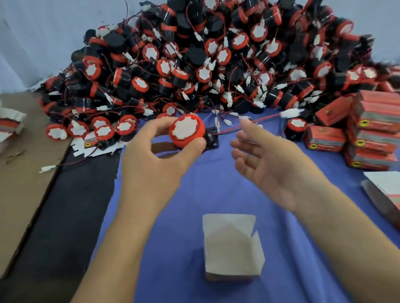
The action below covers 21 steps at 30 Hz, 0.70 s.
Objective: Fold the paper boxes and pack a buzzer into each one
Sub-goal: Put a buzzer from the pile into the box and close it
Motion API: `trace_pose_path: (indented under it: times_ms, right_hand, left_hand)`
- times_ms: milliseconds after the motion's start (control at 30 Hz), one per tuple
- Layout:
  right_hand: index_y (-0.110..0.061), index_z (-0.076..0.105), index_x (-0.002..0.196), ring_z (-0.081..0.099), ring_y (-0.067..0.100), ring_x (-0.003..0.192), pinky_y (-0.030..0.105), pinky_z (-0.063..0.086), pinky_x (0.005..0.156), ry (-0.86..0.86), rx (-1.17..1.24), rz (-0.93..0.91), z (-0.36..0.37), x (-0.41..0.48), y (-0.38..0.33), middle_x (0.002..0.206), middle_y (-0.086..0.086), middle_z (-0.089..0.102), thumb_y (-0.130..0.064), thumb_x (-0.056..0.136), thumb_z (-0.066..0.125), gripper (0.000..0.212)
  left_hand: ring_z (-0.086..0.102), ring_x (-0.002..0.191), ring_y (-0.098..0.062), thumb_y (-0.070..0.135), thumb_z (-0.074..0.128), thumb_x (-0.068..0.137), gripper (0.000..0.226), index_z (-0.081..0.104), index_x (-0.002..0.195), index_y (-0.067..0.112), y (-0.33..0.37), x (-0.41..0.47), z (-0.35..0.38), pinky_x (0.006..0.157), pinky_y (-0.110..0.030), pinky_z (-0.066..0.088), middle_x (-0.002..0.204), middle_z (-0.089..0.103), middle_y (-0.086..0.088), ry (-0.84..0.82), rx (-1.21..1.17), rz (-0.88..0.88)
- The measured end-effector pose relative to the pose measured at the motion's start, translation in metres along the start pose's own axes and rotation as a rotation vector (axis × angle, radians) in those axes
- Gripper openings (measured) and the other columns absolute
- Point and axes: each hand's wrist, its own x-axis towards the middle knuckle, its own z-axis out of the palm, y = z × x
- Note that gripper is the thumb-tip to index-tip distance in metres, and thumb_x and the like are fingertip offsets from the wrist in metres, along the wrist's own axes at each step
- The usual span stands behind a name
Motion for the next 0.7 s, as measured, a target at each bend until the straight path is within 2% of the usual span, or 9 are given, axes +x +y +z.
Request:
trace_pose_path:
  times_ms: [67,100,167,267,333,467,533,633,700]
  right_hand:
    - [-0.007,0.068,0.102,0.066,0.009,0.064,0.017,0.054,0.060,-0.043,0.079,-0.053,-0.012,-0.020,-0.012,0.080,0.002,0.068,-0.022,0.094,0.072,0.018]
    - [-0.008,0.068,0.099,0.065,0.008,0.064,0.016,0.054,0.061,-0.038,0.077,-0.130,-0.018,-0.031,-0.017,0.078,0.001,0.066,-0.018,0.097,0.068,0.010]
    - [-0.011,0.069,0.089,0.067,0.010,0.068,0.017,0.055,0.068,-0.010,-0.006,-0.276,-0.032,-0.054,-0.023,0.075,0.000,0.065,-0.015,0.099,0.064,0.012]
    - [-0.017,0.074,0.085,0.070,0.010,0.070,0.019,0.058,0.071,-0.008,-0.287,-0.439,-0.050,-0.085,-0.026,0.077,-0.002,0.070,-0.014,0.097,0.065,0.016]
    - [-0.015,0.072,0.091,0.071,0.009,0.070,0.021,0.059,0.069,-0.042,-0.524,-0.517,-0.052,-0.098,-0.020,0.080,-0.004,0.071,-0.007,0.099,0.063,0.015]
    - [-0.018,0.061,0.089,0.072,0.020,0.069,0.031,0.060,0.065,-0.116,-0.698,-0.538,-0.044,-0.108,-0.002,0.082,0.000,0.067,0.000,0.097,0.064,0.020]
    - [-0.024,0.058,0.086,0.072,0.018,0.072,0.035,0.059,0.068,-0.147,-0.880,-0.574,-0.043,-0.107,0.008,0.078,-0.004,0.067,-0.003,0.096,0.064,0.024]
    - [-0.029,0.057,0.088,0.068,0.010,0.071,0.017,0.050,0.060,-0.195,-1.116,-0.596,-0.043,-0.104,0.020,0.079,-0.011,0.068,-0.012,0.097,0.063,0.020]
    - [-0.031,0.056,0.089,0.067,0.008,0.070,0.016,0.049,0.058,-0.221,-1.197,-0.567,-0.044,-0.101,0.026,0.077,-0.011,0.068,-0.015,0.097,0.061,0.018]
  left_hand:
    - [0.070,0.097,-0.001,0.040,0.088,0.073,0.044,0.070,0.113,0.037,0.013,-0.025,-0.007,0.078,-0.016,0.056,0.109,0.071,0.022,-0.105,0.008,0.003]
    - [0.069,0.097,-0.001,0.042,0.087,0.070,0.045,0.069,0.111,0.038,0.017,-0.038,-0.011,0.078,-0.018,0.057,0.107,0.071,0.023,-0.149,0.033,0.008]
    - [0.066,0.100,0.000,0.043,0.088,0.068,0.045,0.068,0.109,0.039,0.022,-0.063,-0.016,0.079,-0.017,0.055,0.107,0.068,0.025,-0.203,0.114,0.058]
    - [0.061,0.101,0.002,0.045,0.087,0.070,0.044,0.065,0.108,0.037,0.021,-0.094,-0.018,0.082,-0.013,0.049,0.106,0.064,0.024,-0.279,0.270,0.184]
    - [0.060,0.099,-0.001,0.049,0.078,0.071,0.044,0.066,0.111,0.033,0.018,-0.109,-0.014,0.083,-0.018,0.047,0.104,0.065,0.020,-0.353,0.370,0.230]
    - [0.054,0.097,-0.013,0.059,0.058,0.074,0.052,0.065,0.115,0.028,0.014,-0.122,-0.006,0.085,-0.028,0.044,0.104,0.066,0.016,-0.392,0.620,0.352]
    - [0.052,0.095,-0.016,0.054,0.063,0.075,0.051,0.060,0.120,0.031,0.008,-0.124,-0.005,0.079,-0.028,0.042,0.102,0.064,0.016,-0.396,0.677,0.348]
    - [0.050,0.093,-0.019,0.046,0.076,0.078,0.044,0.061,0.117,0.031,-0.005,-0.128,-0.004,0.080,-0.032,0.044,0.094,0.059,0.013,-0.432,0.744,0.368]
    - [0.053,0.091,-0.023,0.042,0.080,0.080,0.038,0.066,0.110,0.025,-0.015,-0.134,-0.002,0.078,-0.039,0.049,0.092,0.059,0.008,-0.433,0.807,0.423]
